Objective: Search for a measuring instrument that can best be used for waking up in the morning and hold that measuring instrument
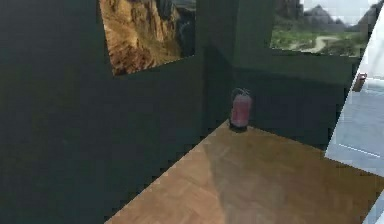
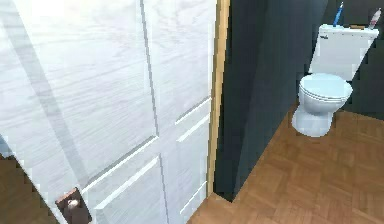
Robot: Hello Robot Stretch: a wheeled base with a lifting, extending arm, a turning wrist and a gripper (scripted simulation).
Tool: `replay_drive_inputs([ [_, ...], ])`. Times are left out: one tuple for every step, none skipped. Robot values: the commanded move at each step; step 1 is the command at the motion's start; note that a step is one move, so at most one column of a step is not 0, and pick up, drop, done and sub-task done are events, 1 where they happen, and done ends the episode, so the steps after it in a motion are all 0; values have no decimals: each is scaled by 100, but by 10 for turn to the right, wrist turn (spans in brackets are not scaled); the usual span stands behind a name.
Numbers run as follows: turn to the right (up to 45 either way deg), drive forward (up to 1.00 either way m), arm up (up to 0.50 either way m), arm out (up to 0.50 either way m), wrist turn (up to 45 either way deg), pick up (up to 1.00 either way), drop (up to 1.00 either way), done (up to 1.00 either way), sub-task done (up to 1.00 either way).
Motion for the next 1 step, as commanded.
replay_drive_inputs([
  [-90,0,0,0,0,0,0,0,0],
])
